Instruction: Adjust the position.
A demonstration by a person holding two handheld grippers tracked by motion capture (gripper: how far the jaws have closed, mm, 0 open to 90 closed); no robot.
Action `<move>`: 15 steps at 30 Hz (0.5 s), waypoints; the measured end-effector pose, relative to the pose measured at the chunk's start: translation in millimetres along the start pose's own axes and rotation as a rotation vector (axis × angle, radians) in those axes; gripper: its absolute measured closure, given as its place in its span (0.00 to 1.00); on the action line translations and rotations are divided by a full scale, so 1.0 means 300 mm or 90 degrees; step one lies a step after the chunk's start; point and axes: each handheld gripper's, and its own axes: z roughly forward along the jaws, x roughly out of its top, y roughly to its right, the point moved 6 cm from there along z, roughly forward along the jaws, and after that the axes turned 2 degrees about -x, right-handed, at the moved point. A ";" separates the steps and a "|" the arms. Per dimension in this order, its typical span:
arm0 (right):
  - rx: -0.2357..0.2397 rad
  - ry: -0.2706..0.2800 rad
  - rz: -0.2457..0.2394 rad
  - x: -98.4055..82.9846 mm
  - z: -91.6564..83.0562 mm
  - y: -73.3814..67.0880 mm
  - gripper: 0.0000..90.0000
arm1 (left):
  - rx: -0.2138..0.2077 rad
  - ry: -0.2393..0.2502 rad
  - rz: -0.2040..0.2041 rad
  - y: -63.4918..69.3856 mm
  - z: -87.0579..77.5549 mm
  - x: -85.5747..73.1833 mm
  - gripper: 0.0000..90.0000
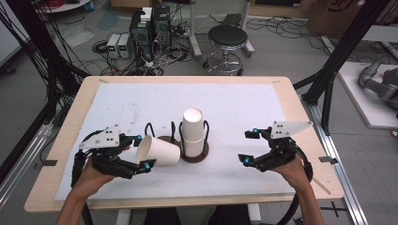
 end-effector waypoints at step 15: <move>-0.050 -0.006 0.025 -0.063 -0.067 0.049 0.16 | 0.043 -0.043 -0.014 -0.033 -0.096 -0.057 0.32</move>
